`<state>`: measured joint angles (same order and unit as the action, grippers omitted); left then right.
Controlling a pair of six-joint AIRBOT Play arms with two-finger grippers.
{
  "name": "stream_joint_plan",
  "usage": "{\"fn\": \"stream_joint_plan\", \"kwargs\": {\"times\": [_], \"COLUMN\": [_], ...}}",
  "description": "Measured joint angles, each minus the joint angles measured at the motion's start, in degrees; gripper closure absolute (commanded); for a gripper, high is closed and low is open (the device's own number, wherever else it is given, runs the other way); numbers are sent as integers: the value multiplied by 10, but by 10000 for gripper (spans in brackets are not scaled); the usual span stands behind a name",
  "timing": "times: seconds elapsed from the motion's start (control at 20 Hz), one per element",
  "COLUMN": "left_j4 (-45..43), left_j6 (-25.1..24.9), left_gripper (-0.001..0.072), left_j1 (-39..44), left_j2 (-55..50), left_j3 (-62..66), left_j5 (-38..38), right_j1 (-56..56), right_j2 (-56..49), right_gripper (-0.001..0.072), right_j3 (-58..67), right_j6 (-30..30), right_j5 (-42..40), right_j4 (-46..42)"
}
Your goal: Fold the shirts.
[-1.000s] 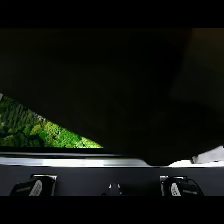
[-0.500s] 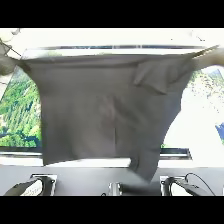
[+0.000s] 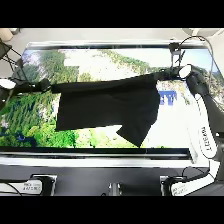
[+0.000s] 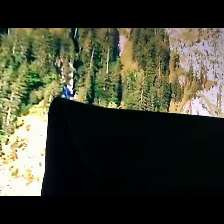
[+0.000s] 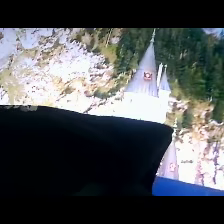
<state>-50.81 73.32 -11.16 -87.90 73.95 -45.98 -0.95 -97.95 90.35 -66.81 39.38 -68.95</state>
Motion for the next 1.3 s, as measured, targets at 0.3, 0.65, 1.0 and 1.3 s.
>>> {"fn": "stream_joint_plan", "kwargs": {"times": [0.3, 0.65, 1.0, 1.3], "left_j4": [-33, -129, -108, -95], "left_j6": [2, 28, -16, -21], "left_gripper": [200, 203, 203, 314], "left_j1": [-34, -92, -100, -86], "left_j2": [-24, 13, 30, 29], "left_j3": [41, -84, -193, -214], "left_j5": [-129, -332, -318, -268], "right_j1": [-50, -145, -150, -148], "right_j2": [29, 53, 56, 56], "right_gripper": [263, 287, 287, 286], "right_j3": [18, -50, -125, -135], "right_j6": [34, 125, 148, 152], "right_j5": [134, 440, 481, 464], "right_j4": [4, 10, 31, 35]}}
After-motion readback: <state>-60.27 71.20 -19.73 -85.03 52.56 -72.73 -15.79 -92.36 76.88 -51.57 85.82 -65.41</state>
